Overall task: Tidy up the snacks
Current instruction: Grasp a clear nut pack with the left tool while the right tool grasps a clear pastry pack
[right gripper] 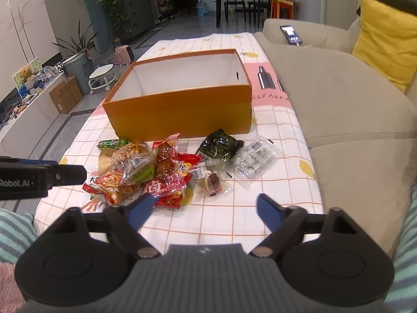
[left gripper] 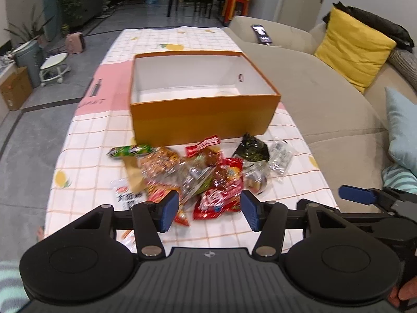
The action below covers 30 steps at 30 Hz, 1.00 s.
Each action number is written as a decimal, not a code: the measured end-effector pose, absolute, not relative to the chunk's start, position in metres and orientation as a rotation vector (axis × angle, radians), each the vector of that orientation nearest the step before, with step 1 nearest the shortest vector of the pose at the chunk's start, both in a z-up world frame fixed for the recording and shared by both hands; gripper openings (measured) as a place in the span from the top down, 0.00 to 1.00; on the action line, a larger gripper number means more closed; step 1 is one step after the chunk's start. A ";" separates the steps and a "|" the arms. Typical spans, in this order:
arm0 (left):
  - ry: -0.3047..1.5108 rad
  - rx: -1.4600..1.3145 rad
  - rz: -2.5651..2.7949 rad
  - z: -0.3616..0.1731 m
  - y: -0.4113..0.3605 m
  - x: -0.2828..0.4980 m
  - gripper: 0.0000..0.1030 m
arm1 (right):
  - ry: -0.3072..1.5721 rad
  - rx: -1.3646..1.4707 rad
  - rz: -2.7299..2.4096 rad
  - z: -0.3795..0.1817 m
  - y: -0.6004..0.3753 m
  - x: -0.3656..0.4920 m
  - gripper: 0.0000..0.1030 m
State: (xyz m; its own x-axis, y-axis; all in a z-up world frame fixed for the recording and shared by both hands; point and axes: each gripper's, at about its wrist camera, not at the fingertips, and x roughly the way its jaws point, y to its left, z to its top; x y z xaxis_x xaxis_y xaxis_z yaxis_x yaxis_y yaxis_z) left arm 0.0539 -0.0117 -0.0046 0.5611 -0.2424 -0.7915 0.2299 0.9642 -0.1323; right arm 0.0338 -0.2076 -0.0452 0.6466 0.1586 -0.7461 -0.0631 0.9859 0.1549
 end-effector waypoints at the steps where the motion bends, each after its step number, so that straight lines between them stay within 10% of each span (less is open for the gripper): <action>1: 0.935 -0.011 -0.288 -0.006 -0.013 0.058 0.38 | 0.858 0.129 0.131 -0.047 -0.210 0.039 0.23; 30: 0.987 0.240 -0.305 -0.108 -0.045 0.140 0.31 | 1.004 0.115 0.266 -0.137 -0.206 0.141 0.52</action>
State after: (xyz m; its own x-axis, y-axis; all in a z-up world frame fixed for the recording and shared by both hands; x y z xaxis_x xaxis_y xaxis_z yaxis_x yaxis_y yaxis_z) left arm 0.1399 -0.0452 -0.1083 0.5141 -0.1433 -0.8457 0.3589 0.9314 0.0604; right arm 0.1413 -0.2064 -0.1369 0.5079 0.2733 -0.8169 -0.1675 0.9616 0.2175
